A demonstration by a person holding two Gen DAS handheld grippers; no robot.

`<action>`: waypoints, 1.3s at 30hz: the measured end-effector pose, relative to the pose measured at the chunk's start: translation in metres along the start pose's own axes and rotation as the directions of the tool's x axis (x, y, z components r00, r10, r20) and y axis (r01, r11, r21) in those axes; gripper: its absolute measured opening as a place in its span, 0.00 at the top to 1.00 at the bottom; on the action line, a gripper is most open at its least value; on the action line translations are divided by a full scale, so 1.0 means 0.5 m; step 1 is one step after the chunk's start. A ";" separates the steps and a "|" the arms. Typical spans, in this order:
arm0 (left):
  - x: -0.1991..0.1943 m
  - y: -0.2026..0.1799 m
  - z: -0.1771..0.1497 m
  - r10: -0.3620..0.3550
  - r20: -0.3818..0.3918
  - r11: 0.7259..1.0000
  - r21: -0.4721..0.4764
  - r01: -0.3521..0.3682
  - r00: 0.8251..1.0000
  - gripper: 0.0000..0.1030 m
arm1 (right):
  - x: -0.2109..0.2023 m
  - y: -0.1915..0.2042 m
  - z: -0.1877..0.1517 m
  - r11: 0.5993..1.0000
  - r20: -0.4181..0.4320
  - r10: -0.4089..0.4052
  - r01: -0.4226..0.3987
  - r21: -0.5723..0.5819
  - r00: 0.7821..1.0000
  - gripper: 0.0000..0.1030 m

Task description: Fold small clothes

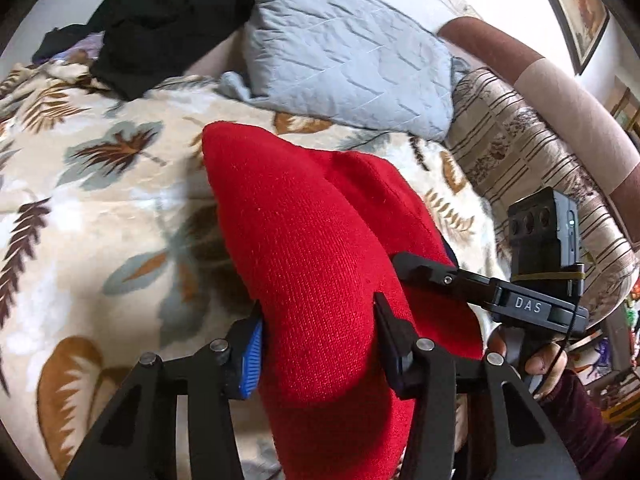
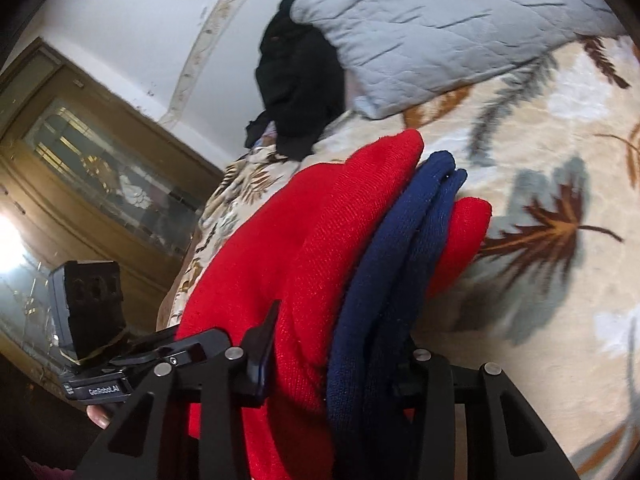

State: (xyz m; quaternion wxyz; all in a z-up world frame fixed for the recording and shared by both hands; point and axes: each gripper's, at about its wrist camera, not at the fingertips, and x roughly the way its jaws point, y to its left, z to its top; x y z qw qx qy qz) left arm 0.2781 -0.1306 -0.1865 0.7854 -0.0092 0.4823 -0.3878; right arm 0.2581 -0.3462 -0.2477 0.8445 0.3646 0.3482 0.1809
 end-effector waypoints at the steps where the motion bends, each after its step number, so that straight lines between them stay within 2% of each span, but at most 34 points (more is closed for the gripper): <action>1: 0.003 0.009 -0.008 0.011 -0.011 1.000 -0.007 -0.011 1.000 0.51 | 0.010 0.008 -0.009 1.000 -0.002 -0.002 0.002 -0.002 1.000 0.57; 3: 0.025 0.027 -0.026 0.055 -0.063 0.998 -0.019 -0.056 0.997 0.49 | 0.024 0.013 -0.029 1.000 -0.013 -0.021 0.021 0.000 1.000 0.57; 5: 0.053 0.037 -0.043 0.134 -0.109 0.991 0.003 -0.134 0.985 0.37 | 0.058 0.002 -0.048 0.997 -0.068 -0.069 0.070 0.012 0.995 0.55; 7: 0.040 0.040 -0.049 0.141 -0.070 0.990 0.012 -0.140 0.988 0.36 | 0.078 -0.011 -0.060 0.990 -0.110 -0.130 0.134 0.035 0.985 0.48; 9: 0.014 0.027 -0.049 0.192 -0.030 0.981 0.045 -0.191 0.981 0.36 | 0.061 -0.004 -0.063 0.988 -0.099 -0.145 0.150 0.041 0.984 0.44; 11: -0.021 0.010 -0.053 0.293 0.046 0.952 0.076 -0.296 0.955 0.33 | 0.026 0.025 -0.064 0.980 -0.059 -0.199 0.199 -0.007 0.978 0.44; 12: -0.037 -0.002 -0.055 0.328 0.083 0.939 0.085 -0.334 0.941 0.32 | 0.000 0.046 -0.070 0.972 -0.009 -0.233 0.232 -0.046 0.972 0.44; 14: -0.060 -0.011 -0.056 0.360 0.120 0.925 0.082 -0.370 0.925 0.30 | -0.032 0.068 -0.087 0.958 0.072 -0.272 0.277 -0.074 0.960 0.44; 15: -0.072 -0.017 -0.055 0.390 0.140 0.912 0.078 -0.403 0.910 0.30 | -0.039 0.078 -0.096 0.955 0.092 -0.272 0.280 -0.098 0.958 0.44; 17: -0.089 -0.032 -0.054 0.441 0.174 0.885 0.081 -0.459 0.881 0.30 | -0.023 0.099 -0.107 0.941 0.068 -0.289 0.296 -0.165 0.955 0.51; 18: -0.101 -0.040 -0.055 0.475 0.194 0.864 0.084 -0.497 0.858 0.30 | -0.004 0.103 -0.113 0.931 0.032 -0.307 0.307 -0.196 0.951 0.60; 19: -0.115 -0.052 -0.057 0.509 0.220 0.839 0.088 -0.537 0.832 0.30 | 0.013 0.099 -0.123 0.923 -0.010 -0.329 0.319 -0.213 0.944 0.62; 20: -0.126 -0.058 -0.061 0.527 0.236 0.825 0.089 -0.558 0.817 0.29 | 0.030 0.087 -0.129 0.917 -0.043 -0.351 0.335 -0.217 0.935 0.61; 22: -0.161 -0.072 -0.073 0.571 0.283 0.788 0.074 -0.611 0.770 0.20 | 0.024 0.080 -0.128 0.923 -0.046 -0.350 0.336 -0.188 0.936 0.61; 24: -0.193 -0.085 -0.082 0.590 0.319 0.772 0.047 -0.634 0.741 0.18 | 0.001 0.094 -0.119 0.923 -0.045 -0.355 0.343 -0.174 0.934 0.61; 27: -0.243 -0.103 -0.090 0.612 0.361 0.754 0.005 -0.657 0.704 0.18 | -0.061 0.133 -0.128 0.926 0.028 -0.339 0.338 -0.169 0.940 0.61; 29: -0.275 -0.114 -0.096 0.632 0.381 0.735 -0.020 -0.678 0.674 0.13 | -0.090 0.168 -0.137 0.912 0.061 -0.354 0.359 -0.201 0.933 0.60; 31: -0.310 -0.128 -0.106 0.645 0.405 0.722 -0.046 -0.691 0.648 0.12 | -0.123 0.210 -0.152 0.893 0.094 -0.372 0.384 -0.234 0.923 0.56; 34: -0.362 -0.150 -0.125 0.651 0.431 0.718 -0.083 -0.691 0.624 0.12 | -0.184 0.276 -0.181 0.873 0.139 -0.392 0.415 -0.257 0.909 0.52; 36: -0.389 -0.160 -0.134 0.658 0.438 0.714 -0.103 -0.693 0.613 0.12 | -0.218 0.314 -0.200 0.863 0.169 -0.390 0.423 -0.276 0.905 0.43; 38: -0.415 -0.171 -0.145 0.665 0.450 0.706 -0.122 -0.697 0.595 0.12 | -0.249 0.353 -0.217 0.851 0.211 -0.389 0.438 -0.289 0.896 0.40; 39: -0.430 -0.177 -0.152 0.672 0.460 0.698 -0.133 -0.703 0.580 0.12 | -0.264 0.370 -0.226 0.848 0.228 -0.385 0.440 -0.295 0.894 0.40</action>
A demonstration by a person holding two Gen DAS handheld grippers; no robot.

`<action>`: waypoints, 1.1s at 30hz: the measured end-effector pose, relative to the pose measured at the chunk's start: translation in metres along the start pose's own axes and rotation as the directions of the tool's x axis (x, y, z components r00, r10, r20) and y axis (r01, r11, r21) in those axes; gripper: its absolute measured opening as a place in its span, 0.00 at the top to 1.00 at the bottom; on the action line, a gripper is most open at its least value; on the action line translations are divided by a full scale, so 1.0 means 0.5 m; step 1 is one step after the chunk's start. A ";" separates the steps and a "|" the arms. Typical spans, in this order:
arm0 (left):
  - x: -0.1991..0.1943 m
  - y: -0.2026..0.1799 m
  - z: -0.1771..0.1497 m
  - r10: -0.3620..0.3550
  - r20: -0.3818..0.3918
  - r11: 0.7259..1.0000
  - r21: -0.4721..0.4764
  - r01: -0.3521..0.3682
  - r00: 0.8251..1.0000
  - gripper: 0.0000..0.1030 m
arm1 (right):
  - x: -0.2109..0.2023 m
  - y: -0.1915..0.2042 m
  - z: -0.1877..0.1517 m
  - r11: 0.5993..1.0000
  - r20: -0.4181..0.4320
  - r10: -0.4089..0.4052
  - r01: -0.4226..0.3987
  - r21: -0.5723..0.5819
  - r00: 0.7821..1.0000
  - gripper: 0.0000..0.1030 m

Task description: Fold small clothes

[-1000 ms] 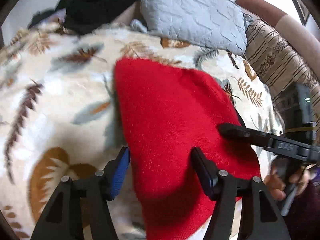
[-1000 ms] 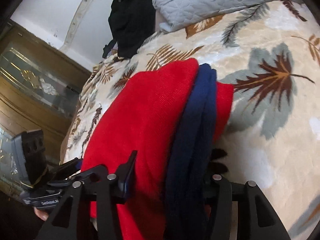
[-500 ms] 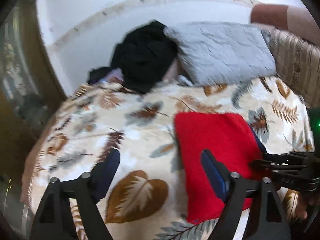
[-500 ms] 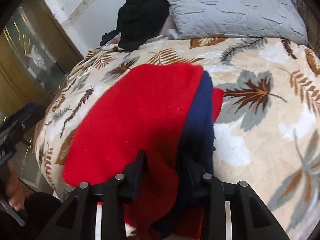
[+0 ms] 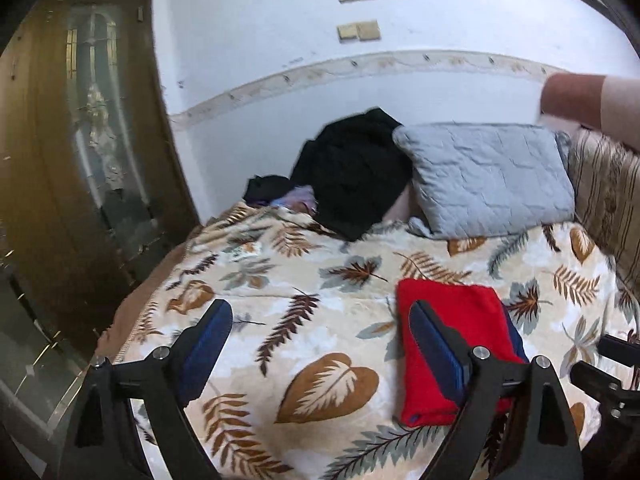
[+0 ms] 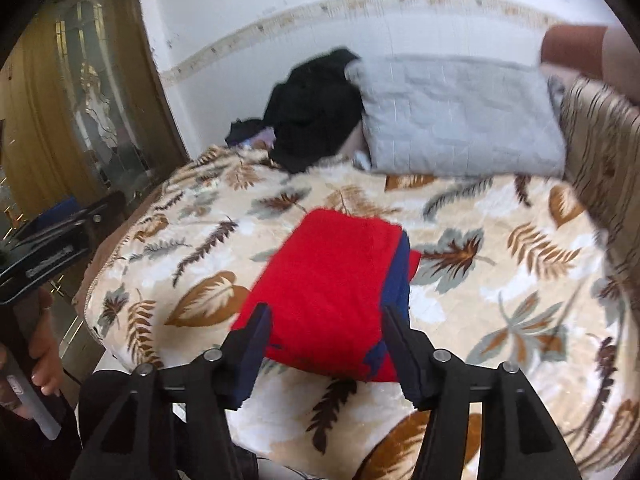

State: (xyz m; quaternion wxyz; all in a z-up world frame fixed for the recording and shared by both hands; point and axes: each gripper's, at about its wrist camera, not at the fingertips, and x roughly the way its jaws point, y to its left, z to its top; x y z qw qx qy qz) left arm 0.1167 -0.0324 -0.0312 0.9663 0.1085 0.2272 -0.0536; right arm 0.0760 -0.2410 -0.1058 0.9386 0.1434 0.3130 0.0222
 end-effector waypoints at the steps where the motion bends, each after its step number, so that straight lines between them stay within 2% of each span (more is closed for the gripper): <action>1: -0.014 0.007 0.001 0.012 0.010 1.000 -0.005 -0.012 1.000 0.12 | -0.019 0.009 -0.001 1.000 0.014 -0.002 0.002 -0.004 1.000 0.40; 5: -0.060 0.030 0.007 0.037 0.040 0.999 -0.023 -0.036 0.998 0.12 | -0.086 0.033 0.001 1.000 0.061 -0.029 0.029 -0.006 0.998 0.39; 15: -0.128 0.057 0.014 0.061 0.088 0.997 -0.047 -0.057 0.994 0.12 | -0.183 0.070 0.001 0.997 0.135 -0.076 0.075 0.013 0.988 0.36; 25: -0.159 0.059 0.013 0.058 0.092 0.997 -0.051 -0.054 0.994 0.12 | -0.226 0.082 -0.003 0.995 0.165 -0.088 0.081 0.050 0.982 0.36; 33: -0.177 0.061 0.011 0.052 0.112 0.998 -0.051 -0.047 0.992 0.12 | -0.225 0.093 -0.007 0.995 0.157 -0.097 0.090 0.049 0.983 0.36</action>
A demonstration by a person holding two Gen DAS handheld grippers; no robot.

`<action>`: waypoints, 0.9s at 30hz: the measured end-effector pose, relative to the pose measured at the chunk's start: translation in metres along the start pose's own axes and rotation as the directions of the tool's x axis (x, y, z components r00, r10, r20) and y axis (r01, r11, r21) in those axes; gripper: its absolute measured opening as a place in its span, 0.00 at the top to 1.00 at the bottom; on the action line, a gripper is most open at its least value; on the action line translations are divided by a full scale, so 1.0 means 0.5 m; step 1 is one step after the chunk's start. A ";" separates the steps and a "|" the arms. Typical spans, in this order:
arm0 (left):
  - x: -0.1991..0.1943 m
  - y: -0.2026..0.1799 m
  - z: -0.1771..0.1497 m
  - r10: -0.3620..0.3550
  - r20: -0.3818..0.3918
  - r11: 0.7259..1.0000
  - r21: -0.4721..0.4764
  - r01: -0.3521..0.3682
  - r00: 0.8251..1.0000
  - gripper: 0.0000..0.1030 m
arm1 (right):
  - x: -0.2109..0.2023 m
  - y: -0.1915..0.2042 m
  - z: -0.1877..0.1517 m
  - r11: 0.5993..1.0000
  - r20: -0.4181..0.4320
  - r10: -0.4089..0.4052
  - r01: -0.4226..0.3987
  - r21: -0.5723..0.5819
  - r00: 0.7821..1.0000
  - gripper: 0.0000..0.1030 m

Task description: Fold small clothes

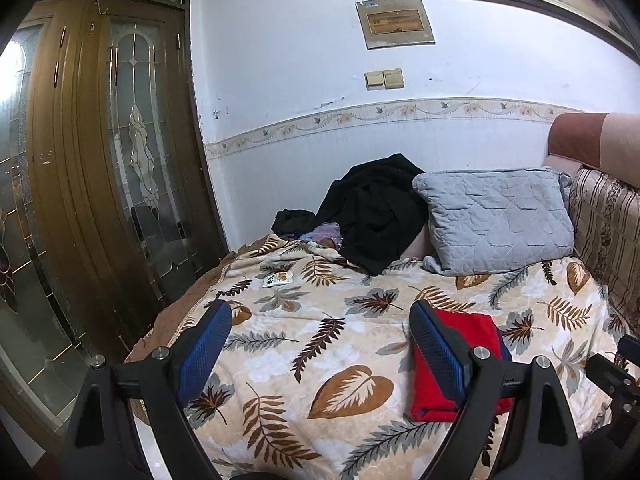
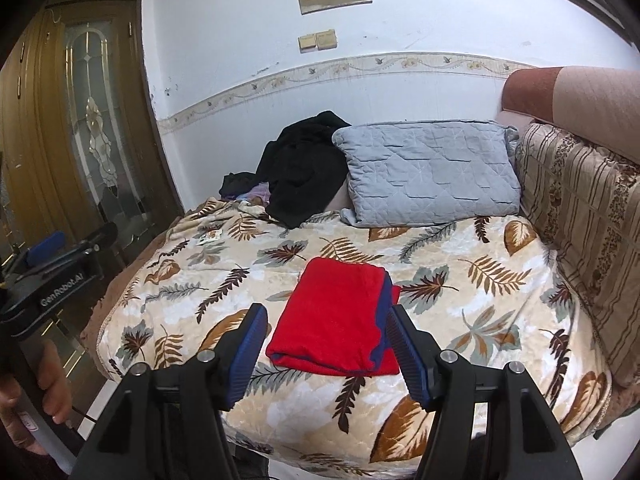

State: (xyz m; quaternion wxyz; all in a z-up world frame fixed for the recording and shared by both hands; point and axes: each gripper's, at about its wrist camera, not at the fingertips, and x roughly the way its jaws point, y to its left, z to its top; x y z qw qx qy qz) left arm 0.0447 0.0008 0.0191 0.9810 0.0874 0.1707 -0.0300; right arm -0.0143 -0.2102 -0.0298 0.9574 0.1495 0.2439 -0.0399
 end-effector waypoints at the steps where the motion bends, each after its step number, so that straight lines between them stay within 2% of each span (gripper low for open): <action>1: 0.000 -0.001 0.000 0.001 -0.001 1.000 0.000 -0.001 1.000 0.12 | 0.003 0.001 -0.001 1.000 -0.003 -0.003 0.003 0.000 1.000 0.36; 27: 0.024 0.021 -0.012 0.016 0.002 1.000 -0.010 -0.016 1.000 0.12 | 0.028 0.056 0.014 0.998 0.006 -0.043 0.043 -0.039 0.999 0.36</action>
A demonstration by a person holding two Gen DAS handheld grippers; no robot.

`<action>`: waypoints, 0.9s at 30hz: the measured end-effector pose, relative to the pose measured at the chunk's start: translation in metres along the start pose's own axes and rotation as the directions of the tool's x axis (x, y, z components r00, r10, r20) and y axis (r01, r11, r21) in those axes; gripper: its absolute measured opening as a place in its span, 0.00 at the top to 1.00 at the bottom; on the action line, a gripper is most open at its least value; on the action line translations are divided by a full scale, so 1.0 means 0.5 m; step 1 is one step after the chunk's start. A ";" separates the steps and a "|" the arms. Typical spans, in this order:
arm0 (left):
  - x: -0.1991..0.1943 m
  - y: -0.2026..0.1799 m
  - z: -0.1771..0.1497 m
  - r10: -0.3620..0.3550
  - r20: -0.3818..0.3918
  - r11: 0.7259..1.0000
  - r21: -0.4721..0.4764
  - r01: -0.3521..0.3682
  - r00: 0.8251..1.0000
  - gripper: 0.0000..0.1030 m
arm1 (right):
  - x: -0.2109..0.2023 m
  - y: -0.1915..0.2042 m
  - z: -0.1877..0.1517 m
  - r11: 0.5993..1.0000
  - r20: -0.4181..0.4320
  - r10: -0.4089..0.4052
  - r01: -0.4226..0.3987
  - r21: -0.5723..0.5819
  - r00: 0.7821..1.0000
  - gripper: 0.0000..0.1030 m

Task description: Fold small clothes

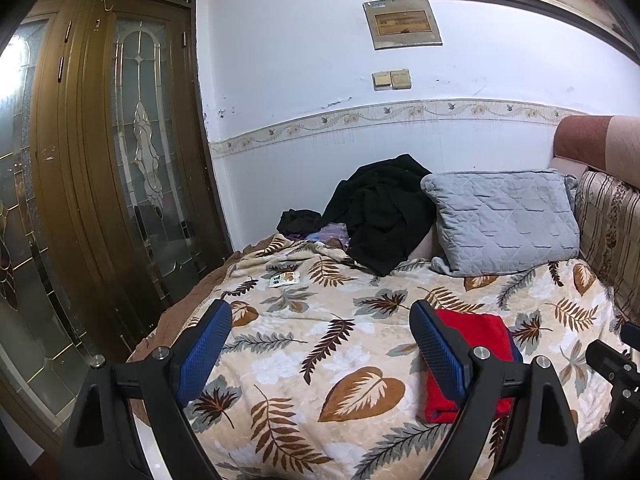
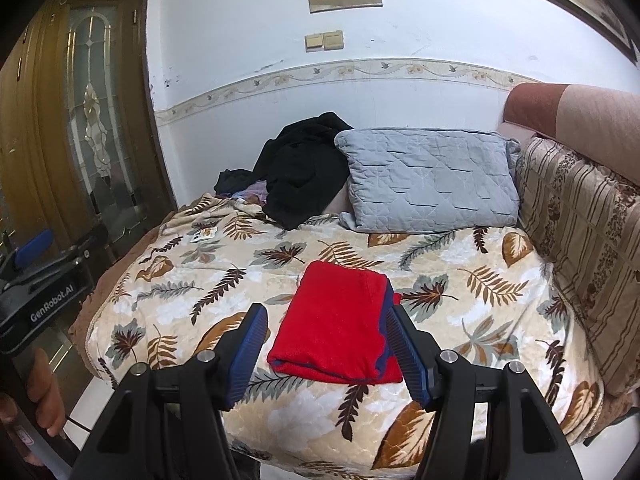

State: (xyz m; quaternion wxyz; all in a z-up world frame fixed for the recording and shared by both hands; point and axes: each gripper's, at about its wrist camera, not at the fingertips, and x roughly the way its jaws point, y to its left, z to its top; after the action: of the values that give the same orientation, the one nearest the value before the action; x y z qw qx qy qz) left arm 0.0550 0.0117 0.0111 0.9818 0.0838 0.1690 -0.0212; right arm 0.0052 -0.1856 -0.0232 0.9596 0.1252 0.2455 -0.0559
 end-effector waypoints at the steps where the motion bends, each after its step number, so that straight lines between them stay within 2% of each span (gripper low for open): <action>1: 0.003 0.001 -0.001 -0.001 -0.002 1.000 -0.001 0.001 1.000 0.12 | 0.001 0.000 0.001 1.000 0.001 -0.004 0.004 0.000 1.000 0.36; 15: 0.057 0.008 -0.016 -0.005 -0.037 1.000 -0.004 0.005 0.999 0.12 | 0.056 0.022 0.002 1.000 -0.025 -0.019 0.018 -0.023 1.000 0.36; 23: 0.118 -0.006 -0.024 0.000 -0.080 1.000 0.001 0.000 0.997 0.12 | 0.115 0.023 0.010 0.999 -0.056 -0.013 0.011 -0.035 0.998 0.36; 25: 0.132 -0.013 -0.023 -0.008 -0.078 1.000 0.003 0.008 0.997 0.12 | 0.135 0.017 0.015 1.000 -0.066 -0.012 0.010 -0.029 0.998 0.36; 27: 0.152 -0.019 -0.022 -0.044 -0.089 0.999 -0.002 0.044 0.995 0.12 | 0.157 0.008 0.020 1.000 -0.072 -0.010 0.007 -0.029 0.997 0.36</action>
State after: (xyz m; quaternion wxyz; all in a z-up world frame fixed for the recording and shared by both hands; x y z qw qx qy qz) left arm 0.1225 0.0033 -0.0262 0.9726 0.0807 0.2144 -0.0393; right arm 0.0790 -0.1881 -0.0518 0.9517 0.1122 0.2811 -0.0519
